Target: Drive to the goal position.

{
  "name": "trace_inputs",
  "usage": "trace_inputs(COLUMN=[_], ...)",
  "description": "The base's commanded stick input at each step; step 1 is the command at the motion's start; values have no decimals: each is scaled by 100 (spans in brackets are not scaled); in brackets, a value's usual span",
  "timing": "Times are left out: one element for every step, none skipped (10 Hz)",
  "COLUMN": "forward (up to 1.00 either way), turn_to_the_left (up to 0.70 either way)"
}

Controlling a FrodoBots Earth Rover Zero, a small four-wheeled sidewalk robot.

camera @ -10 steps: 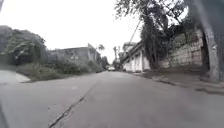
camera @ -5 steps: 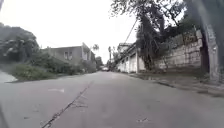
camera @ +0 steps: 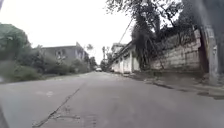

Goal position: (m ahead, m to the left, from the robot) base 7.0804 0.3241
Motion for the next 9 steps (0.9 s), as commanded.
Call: trace_inputs(forward=[70,70,70,70,70,70,70,70,70], turn_to_the_left=[7,7,7,7,7,7,7,7,7])
